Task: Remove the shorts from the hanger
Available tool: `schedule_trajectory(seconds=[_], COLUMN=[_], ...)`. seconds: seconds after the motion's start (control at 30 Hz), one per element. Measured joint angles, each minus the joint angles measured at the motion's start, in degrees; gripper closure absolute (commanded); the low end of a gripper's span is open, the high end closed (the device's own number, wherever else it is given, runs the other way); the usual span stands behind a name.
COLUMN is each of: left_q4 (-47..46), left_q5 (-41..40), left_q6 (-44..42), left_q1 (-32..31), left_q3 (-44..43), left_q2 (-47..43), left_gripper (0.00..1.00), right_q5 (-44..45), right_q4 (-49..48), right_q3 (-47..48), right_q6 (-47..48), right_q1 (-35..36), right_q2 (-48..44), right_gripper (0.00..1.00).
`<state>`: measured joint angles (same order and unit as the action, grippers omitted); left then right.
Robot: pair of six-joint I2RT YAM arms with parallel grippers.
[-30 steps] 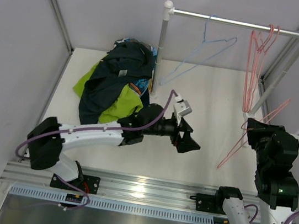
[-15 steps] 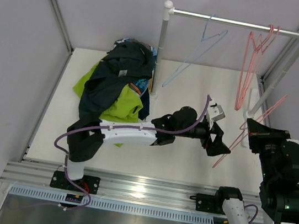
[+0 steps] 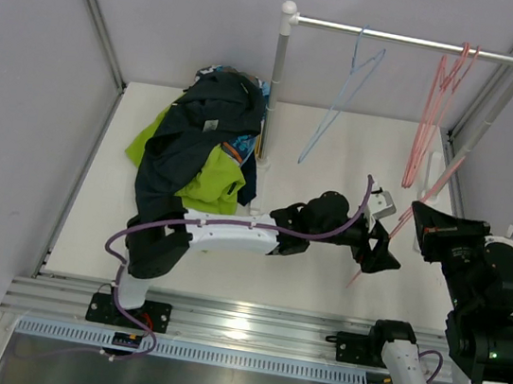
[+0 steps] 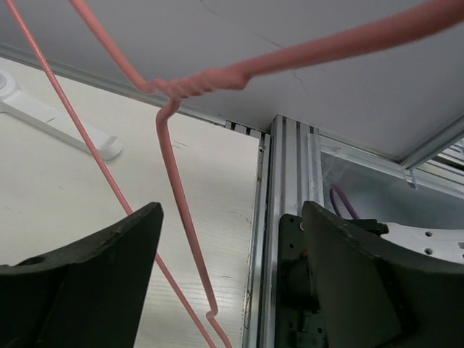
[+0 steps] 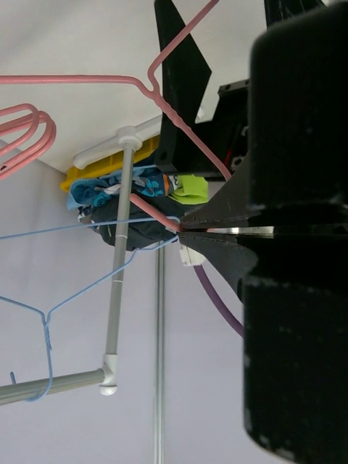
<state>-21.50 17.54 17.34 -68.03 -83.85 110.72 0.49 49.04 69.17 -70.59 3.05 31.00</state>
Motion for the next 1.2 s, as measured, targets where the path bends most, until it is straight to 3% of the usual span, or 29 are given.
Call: schedule_trajectory(seconds=[0.1, 0.17, 0.2, 0.23, 0.5, 0.53, 0.57, 0.6, 0.7, 0.8, 1.03, 1.2], left_q4=[0.61, 1.33, 1.62, 1.95, 4.74, 5.70, 6.34, 7.52, 10.60, 14.36, 26.21, 40.76], left_q5=[-0.52, -0.87, -0.96, -1.14, -6.38, -7.72, -9.09, -10.73, -14.47, -18.60, -27.34, -36.15], left_q6=[-0.70, -0.61, -0.74, -0.76, -1.51, -1.66, -1.95, -1.97, -2.25, -2.23, 0.94, 6.75], left_q1=[0.00, 0.02, 0.00, 0.00, -0.48, -0.90, -1.29, -1.81, -3.85, -7.13, -16.39, -21.77], left_q3=[-0.44, -0.76, -0.85, -0.94, -0.04, 0.72, 2.03, 3.54, 9.11, 13.88, 20.15, 20.37], left_q2=[0.76, 1.18, 1.29, 1.38, -0.11, -1.09, -2.47, -4.15, -10.51, -17.92, -35.06, -46.03], left_gripper=[0.39, 0.70, 0.91, 0.99, 1.00, 1.00, 1.00, 1.00, 1.00, 1.00, 1.00, 1.00], right_q5=[-1.27, -1.90, -2.16, -2.38, -3.02, -3.02, -3.17, -3.30, -2.43, -0.87, 5.64, 11.67], right_q4=[0.02, 0.00, -0.02, 0.07, 2.12, 2.23, 2.38, 2.62, 2.91, 3.34, 7.23, 8.20], right_q3=[0.92, 1.86, 2.25, 2.60, 3.63, 3.63, 3.63, 3.63, 3.63, 3.87, 9.92, 13.84], right_q6=[-0.46, -0.70, -0.81, -0.83, -0.79, -0.81, -0.85, -0.87, -0.46, 0.61, 3.69, 5.66], right_q1=[0.00, 0.00, 0.00, 0.00, 0.00, 0.00, 0.00, 0.02, 0.00, 0.02, 2.16, 6.73], right_q2=[0.31, 0.55, 0.57, 0.59, 0.57, 0.50, 0.39, 0.20, -0.66, -1.57, -2.99, -5.55], right_gripper=[1.00, 1.00, 1.00, 1.00, 1.00, 0.92, 0.77, 0.43, 0.12, 0.06, 0.04, 0.04])
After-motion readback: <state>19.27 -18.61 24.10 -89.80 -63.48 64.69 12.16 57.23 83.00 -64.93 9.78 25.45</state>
